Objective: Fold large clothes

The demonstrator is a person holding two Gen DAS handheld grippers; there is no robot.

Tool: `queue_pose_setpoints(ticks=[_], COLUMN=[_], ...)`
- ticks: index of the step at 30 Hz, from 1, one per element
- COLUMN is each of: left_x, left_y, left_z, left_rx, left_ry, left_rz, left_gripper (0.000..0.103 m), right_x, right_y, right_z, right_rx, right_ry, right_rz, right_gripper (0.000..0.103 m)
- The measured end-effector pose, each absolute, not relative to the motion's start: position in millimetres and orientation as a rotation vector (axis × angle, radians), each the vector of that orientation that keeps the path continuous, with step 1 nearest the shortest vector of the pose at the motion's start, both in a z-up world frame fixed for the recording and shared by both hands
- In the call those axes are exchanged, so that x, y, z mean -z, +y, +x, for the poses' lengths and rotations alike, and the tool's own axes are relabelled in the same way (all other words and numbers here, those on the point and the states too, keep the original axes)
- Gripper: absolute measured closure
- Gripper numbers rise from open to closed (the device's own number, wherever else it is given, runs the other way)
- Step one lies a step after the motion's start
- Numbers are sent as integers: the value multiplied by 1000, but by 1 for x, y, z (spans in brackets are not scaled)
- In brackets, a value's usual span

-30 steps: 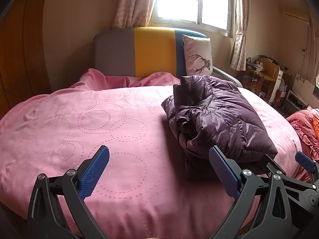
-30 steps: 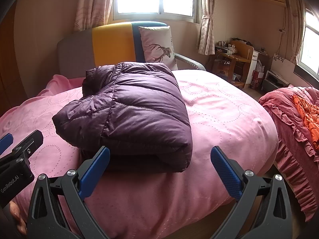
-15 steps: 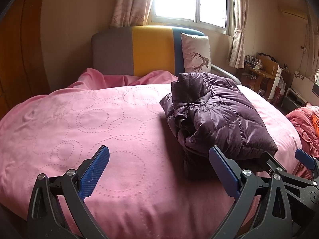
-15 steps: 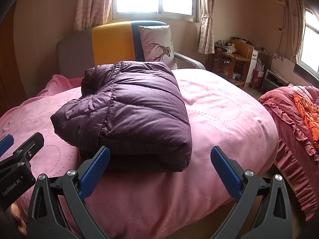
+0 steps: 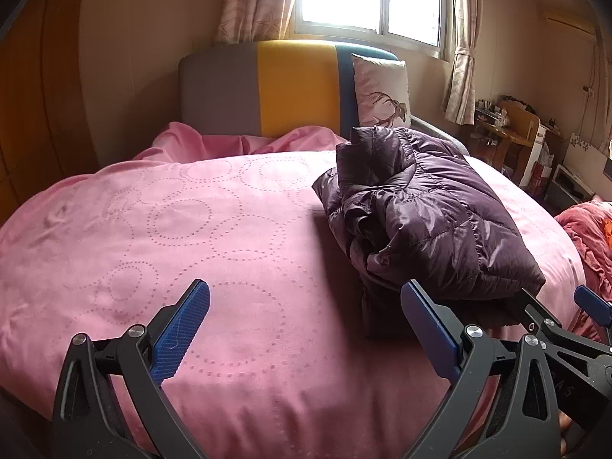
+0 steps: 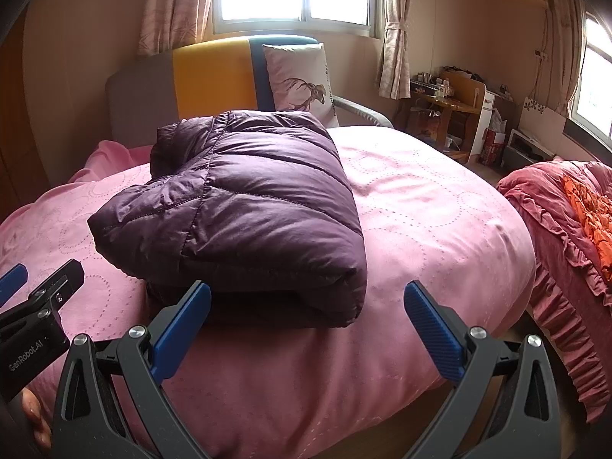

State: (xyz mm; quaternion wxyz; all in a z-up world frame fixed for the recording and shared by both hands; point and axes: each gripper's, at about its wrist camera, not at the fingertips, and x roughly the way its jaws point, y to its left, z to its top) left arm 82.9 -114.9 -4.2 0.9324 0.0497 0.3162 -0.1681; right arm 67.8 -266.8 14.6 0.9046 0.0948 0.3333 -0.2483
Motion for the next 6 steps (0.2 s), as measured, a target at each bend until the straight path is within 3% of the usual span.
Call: queue_pose_setpoints(ticks=[6], left_x=[10], left_y=[-113], left_z=[89], left_rx=[339], left_ry=[678], left_rz=[87], left_gripper=[4], right_x=[-21], right_y=[-276], right_z=[67], right_rx=[529], right_ry=[671], right_rz=[206], right_gripper=[2])
